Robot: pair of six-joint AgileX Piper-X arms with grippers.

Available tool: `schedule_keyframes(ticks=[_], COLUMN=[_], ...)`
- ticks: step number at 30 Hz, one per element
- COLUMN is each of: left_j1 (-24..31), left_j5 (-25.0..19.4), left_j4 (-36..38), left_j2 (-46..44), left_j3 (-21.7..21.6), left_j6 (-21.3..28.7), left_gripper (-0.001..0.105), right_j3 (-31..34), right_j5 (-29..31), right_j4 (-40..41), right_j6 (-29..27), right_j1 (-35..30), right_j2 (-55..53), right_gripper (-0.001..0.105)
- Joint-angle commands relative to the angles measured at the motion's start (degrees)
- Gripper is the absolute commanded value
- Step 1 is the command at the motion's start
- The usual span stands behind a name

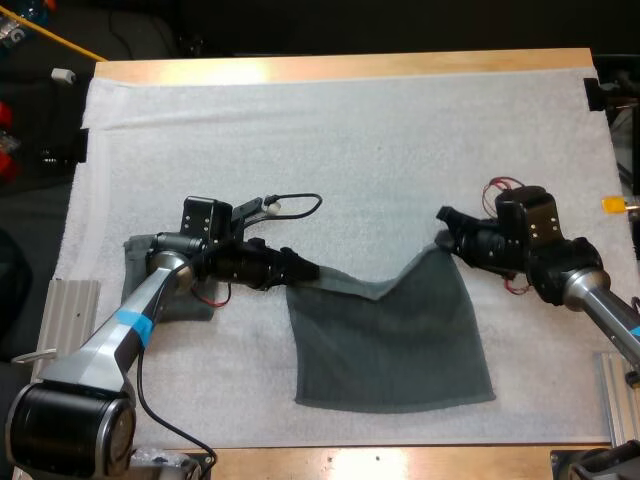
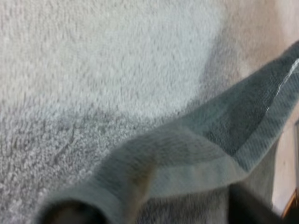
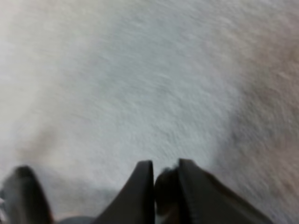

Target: Pick towel from pile, fold and stack

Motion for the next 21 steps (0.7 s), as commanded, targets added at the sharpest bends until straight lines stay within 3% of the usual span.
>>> schedule_keyframes(ticks=[1,4,8,12,17,21], left_j1=[0.0,0.0,0.0,0.0,0.0,-0.4], left_j5=[1.4,2.3,3.5,3.5,1.8,-3.9], left_j4=[-1.3,-1.4,-1.4,-1.4,2.2,10.3], left_j2=[-0.1,-0.1,-1.4,-4.8,-10.7,-17.4], left_j3=[-0.7,-2.5,-5.0,-6.7,-6.7,-6.7], left_j6=[-0.2,-0.2,-0.2,-0.2,1.9,7.0], left_gripper=[0.065,0.064,0.064,0.064,0.064,0.064], right_j3=[-0.2,-0.2,-0.2,-0.2,-0.4,-0.4], right_j5=[-1.0,-1.0,-1.0,-1.3,-0.8,-0.2], right_j4=[-4.2,-9.4,-13.1,-12.8,-4.5,6.2], right_j6=[0.2,-0.8,-3.0,-8.7,-15.2,-20.3], right_j1=[-0.2,-0.2,-0.2,-0.2,-0.2,-0.2], right_j2=[-0.1,-0.1,-1.5,-5.1,-11.4,-17.0], right_gripper=[0.042,0.063,0.066,0.066,0.066,0.066])
